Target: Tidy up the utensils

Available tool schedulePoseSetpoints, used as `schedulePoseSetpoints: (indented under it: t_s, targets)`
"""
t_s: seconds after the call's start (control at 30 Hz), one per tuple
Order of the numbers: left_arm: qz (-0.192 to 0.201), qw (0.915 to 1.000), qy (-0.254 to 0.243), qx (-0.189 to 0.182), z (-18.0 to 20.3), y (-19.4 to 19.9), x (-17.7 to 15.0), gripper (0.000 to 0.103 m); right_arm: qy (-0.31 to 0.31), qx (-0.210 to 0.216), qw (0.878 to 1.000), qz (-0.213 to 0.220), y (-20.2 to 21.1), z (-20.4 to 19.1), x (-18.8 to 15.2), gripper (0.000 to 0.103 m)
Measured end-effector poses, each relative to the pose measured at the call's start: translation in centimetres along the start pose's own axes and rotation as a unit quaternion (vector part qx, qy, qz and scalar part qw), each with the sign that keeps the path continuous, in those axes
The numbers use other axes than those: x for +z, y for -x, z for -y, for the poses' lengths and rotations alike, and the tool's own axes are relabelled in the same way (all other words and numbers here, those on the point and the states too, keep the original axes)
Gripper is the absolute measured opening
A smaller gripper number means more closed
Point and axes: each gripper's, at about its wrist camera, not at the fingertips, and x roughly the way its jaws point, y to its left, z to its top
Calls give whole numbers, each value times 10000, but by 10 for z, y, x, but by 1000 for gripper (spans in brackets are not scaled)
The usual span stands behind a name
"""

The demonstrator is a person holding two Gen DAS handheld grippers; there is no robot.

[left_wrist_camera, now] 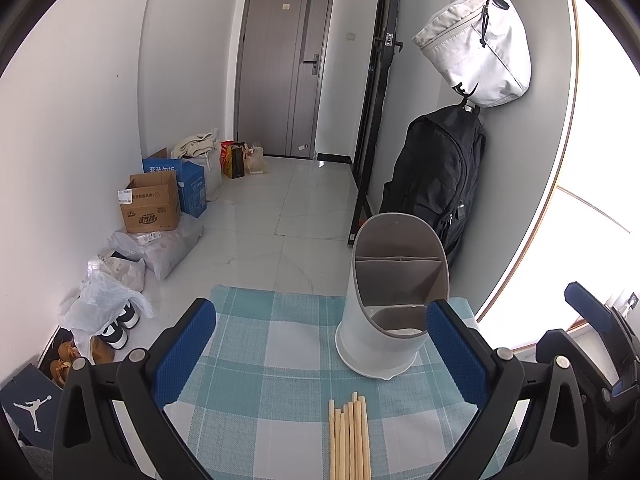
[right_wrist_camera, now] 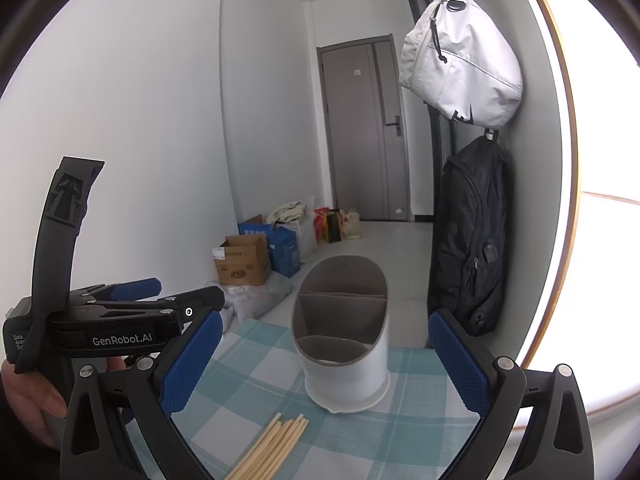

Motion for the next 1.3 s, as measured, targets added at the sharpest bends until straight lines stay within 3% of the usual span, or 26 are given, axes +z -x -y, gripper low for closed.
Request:
schedulePoseSetpoints:
  t_s: [0.17,0.33,0.47,0.6,0.7,0.83,0.97,1.13,1.23,1.3]
  targets:
    - [-69,10000,-5,-46,-1,-4,0,102,26,3,10000,-84,-4,-1,-1,103]
    - [-266,9996,89,-98,-10,-13,2,102,-83,100,9990,-437,-18,1,-7,103]
    - [-507,9984,247,-58,-25,-24,1,102,-216,267,9936,-1079,-42,3,-21,103]
    - [-721,9968,330,40,-38,-34,-2,102,-513,443,9804,-1848,-71,3,-42,100]
    - [-925,9950,342,156,-46,-42,-5,102,-714,548,9649,-2467,-93,2,-59,87]
    - [-1148,9921,430,247,-58,-49,-11,102,-856,700,9350,-3371,-125,-1,-85,69]
    - [-1344,9889,576,243,-68,-55,-14,102,-997,843,9160,-3794,-145,-6,-101,56]
    - [-1493,9867,601,229,-71,-58,-15,102,-1094,618,9062,-4038,-163,-6,-108,44]
    - [-1558,9855,648,196,-78,-61,-16,102,-1239,525,8990,-4168,-169,-3,-109,30]
    - [-1587,9848,681,178,-81,-62,-16,102,-1268,443,8928,-4299,-174,-3,-112,15]
